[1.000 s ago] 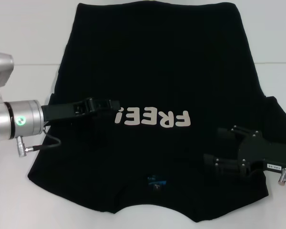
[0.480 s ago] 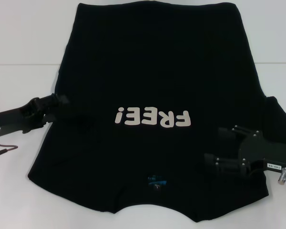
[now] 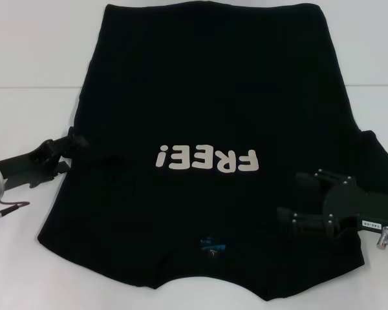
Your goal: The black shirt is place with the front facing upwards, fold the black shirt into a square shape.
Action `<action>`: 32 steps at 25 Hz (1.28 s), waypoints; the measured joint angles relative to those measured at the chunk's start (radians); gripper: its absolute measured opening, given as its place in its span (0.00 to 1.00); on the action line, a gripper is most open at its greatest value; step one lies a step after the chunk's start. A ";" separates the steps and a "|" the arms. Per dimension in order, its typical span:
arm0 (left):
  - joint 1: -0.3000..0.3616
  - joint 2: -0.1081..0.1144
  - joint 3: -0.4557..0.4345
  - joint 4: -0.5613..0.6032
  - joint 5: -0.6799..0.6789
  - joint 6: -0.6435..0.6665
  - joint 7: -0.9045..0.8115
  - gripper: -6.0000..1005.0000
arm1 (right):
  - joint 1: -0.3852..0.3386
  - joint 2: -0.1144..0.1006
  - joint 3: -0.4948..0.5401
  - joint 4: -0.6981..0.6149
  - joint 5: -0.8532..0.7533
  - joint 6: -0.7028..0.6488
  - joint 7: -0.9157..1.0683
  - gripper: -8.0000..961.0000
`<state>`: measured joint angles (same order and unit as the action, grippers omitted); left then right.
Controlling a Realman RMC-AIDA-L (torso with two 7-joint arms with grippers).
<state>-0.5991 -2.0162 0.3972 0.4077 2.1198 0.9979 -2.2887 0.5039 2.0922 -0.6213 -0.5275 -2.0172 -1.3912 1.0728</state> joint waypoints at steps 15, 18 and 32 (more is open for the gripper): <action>-0.031 -0.012 0.005 -0.010 -0.020 -0.087 0.008 0.83 | 0.004 0.000 0.000 0.000 0.000 0.000 0.001 0.90; -0.035 -0.014 0.006 -0.010 -0.020 -0.093 0.008 0.83 | 0.004 0.000 0.000 0.000 0.000 0.000 0.001 0.90; -0.023 -0.011 0.000 -0.008 -0.025 -0.116 -0.006 0.83 | 0.004 0.000 0.000 0.000 0.000 -0.002 0.001 0.89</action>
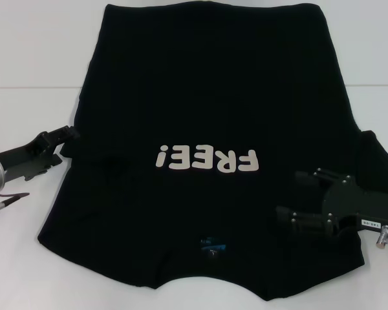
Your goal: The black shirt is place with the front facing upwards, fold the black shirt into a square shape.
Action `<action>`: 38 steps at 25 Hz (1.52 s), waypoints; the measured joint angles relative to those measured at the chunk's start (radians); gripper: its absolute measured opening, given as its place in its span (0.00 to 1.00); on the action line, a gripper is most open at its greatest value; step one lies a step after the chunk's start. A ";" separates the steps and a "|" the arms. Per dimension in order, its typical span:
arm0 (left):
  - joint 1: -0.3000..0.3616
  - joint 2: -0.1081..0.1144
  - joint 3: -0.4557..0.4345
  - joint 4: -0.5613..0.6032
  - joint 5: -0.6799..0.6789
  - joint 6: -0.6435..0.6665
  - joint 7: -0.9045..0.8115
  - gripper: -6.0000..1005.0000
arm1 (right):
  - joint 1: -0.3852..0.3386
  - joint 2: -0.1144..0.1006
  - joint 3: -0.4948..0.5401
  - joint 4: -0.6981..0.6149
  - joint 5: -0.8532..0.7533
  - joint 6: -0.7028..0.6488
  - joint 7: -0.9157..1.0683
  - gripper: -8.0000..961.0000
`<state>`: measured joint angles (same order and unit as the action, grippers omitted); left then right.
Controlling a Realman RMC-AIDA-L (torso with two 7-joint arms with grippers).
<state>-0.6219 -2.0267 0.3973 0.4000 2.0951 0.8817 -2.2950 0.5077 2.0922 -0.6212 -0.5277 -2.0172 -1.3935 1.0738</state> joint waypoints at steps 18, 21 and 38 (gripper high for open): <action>-0.018 -0.024 0.000 -0.003 -0.008 -0.070 0.003 0.83 | 0.000 0.000 0.000 0.000 0.000 -0.001 0.000 0.89; -0.023 -0.025 0.000 -0.003 -0.009 -0.070 0.004 0.83 | 0.000 0.000 0.000 0.000 0.000 0.000 0.000 0.89; -0.117 -0.031 0.007 -0.044 -0.161 0.089 0.006 0.83 | 0.001 0.000 0.000 0.000 0.000 0.001 0.000 0.88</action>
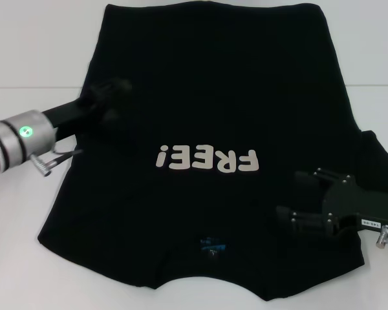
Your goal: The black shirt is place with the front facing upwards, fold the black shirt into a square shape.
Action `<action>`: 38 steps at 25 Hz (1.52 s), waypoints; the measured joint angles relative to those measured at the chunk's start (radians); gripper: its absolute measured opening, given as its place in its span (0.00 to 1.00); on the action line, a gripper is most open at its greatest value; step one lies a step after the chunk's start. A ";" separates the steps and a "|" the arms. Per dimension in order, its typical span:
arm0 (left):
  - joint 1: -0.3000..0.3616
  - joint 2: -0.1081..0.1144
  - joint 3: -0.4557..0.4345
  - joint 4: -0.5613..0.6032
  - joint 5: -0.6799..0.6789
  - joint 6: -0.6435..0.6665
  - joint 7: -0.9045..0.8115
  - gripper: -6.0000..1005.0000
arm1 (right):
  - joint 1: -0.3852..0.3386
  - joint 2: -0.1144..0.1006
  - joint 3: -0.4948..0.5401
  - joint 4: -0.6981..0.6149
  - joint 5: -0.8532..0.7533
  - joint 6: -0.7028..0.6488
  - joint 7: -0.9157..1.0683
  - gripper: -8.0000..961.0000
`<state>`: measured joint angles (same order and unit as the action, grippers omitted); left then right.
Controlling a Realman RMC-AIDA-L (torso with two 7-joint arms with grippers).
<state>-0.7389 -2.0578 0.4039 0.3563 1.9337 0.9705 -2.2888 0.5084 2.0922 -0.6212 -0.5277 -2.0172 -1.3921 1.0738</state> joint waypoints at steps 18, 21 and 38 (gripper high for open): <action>0.203 0.029 0.193 0.099 -0.044 0.426 0.659 0.83 | -0.026 -0.102 0.087 -0.170 -0.025 -0.011 0.673 0.88; 0.252 0.011 0.242 0.153 -0.043 0.485 0.825 0.83 | -0.003 -0.165 0.086 -0.261 -0.166 -0.032 1.051 0.88; 0.275 0.003 0.250 0.168 -0.028 0.612 1.009 0.82 | 0.203 -0.200 0.078 -0.207 -0.671 -0.009 1.468 0.87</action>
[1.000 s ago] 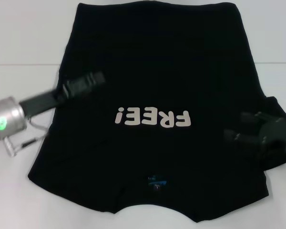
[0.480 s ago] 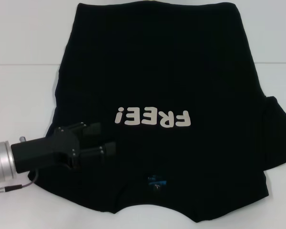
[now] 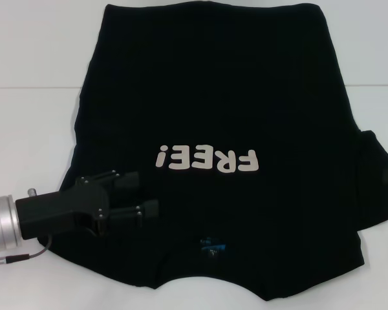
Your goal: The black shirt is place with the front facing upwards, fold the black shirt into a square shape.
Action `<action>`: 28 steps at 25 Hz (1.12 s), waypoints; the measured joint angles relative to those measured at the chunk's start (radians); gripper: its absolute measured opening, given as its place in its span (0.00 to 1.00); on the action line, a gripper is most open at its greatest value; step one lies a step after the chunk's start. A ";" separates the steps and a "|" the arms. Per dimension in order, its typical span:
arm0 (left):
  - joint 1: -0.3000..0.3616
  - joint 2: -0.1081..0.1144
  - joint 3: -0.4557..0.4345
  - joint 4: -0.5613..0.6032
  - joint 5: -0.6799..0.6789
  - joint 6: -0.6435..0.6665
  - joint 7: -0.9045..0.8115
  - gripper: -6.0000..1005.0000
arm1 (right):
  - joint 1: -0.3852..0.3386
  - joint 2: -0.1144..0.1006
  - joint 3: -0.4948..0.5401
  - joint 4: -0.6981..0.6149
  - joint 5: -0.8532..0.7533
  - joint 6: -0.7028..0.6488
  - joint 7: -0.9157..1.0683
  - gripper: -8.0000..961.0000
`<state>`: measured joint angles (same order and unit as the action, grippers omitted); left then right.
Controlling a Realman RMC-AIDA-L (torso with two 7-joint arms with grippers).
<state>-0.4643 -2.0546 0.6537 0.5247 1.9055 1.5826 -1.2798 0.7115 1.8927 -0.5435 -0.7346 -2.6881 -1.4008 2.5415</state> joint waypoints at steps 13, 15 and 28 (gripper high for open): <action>0.000 -0.002 -0.001 -0.005 0.004 -0.011 0.001 0.82 | 0.040 0.013 -0.023 0.121 0.005 0.112 -0.026 0.87; 0.000 -0.002 -0.002 -0.005 0.004 -0.013 0.001 0.82 | 0.047 0.016 -0.035 0.131 0.003 0.127 -0.025 0.87; -0.005 -0.002 -0.005 -0.006 0.004 -0.018 0.002 0.82 | 0.047 0.018 -0.038 0.124 0.002 0.139 -0.009 0.61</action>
<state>-0.4689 -2.0569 0.6491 0.5184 1.9098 1.5642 -1.2778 0.7587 1.9105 -0.5811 -0.6103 -2.6861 -1.2623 2.5325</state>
